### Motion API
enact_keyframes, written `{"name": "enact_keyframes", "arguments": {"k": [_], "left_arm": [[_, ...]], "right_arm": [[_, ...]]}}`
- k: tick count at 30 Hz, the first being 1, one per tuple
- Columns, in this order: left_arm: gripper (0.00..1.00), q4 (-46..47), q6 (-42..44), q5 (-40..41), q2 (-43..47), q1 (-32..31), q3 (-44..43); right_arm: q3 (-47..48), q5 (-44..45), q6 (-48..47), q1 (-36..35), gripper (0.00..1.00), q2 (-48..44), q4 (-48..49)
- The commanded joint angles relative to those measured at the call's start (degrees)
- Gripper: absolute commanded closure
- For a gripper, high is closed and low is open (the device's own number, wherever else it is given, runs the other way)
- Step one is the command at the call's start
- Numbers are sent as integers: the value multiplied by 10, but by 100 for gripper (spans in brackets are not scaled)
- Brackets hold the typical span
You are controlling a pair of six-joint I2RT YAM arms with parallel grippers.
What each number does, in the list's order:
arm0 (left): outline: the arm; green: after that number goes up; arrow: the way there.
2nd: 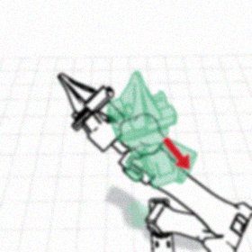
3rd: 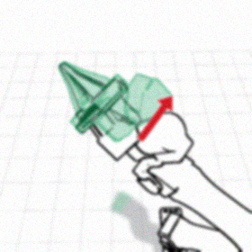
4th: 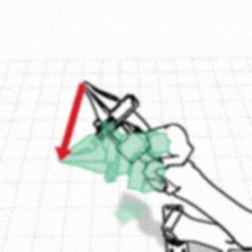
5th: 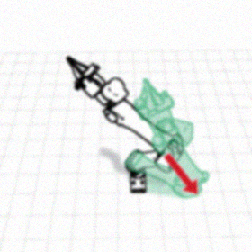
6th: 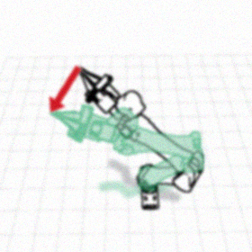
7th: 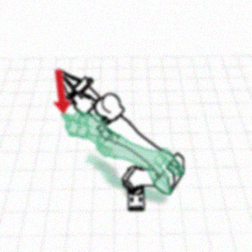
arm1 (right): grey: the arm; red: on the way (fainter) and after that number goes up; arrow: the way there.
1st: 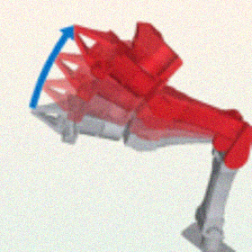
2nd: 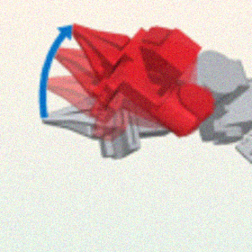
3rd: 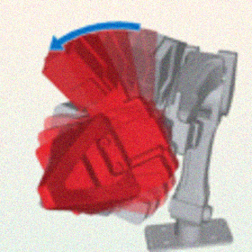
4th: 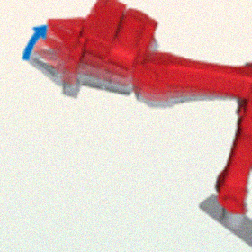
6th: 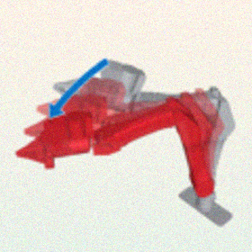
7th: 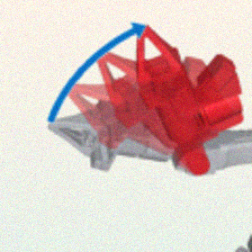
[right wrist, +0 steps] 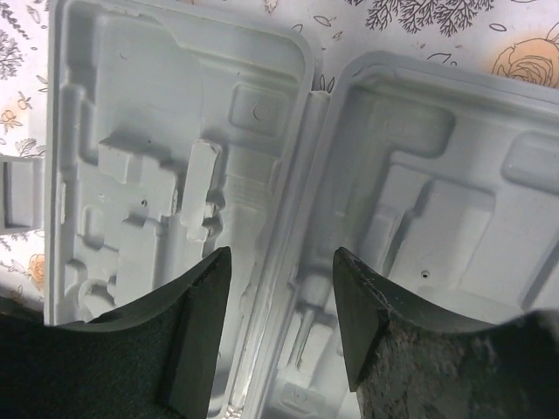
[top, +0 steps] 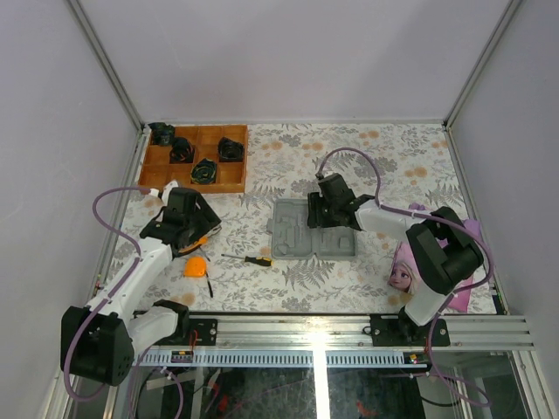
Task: Sort the tools into containers
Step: Open the storage box at the center of the board, then adjust the storage box at the center of the board.
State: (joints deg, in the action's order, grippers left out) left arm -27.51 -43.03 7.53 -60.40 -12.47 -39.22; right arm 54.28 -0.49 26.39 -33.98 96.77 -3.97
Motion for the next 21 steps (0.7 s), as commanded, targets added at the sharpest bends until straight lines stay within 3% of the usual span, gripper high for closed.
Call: {"name": "enact_keyframes", "arguments": {"k": [1, 13, 21], "left_arm": [[33, -8, 13, -2, 7, 9, 3], [33, -15, 10, -5, 8, 21, 3], [33, -25, 10, -3, 20, 31, -3]], "right_arm": [[35, 28, -3, -7, 44, 20, -1], [43, 105, -21, -7, 58, 23, -46], [48, 138, -55, -7, 59, 3, -69]]}}
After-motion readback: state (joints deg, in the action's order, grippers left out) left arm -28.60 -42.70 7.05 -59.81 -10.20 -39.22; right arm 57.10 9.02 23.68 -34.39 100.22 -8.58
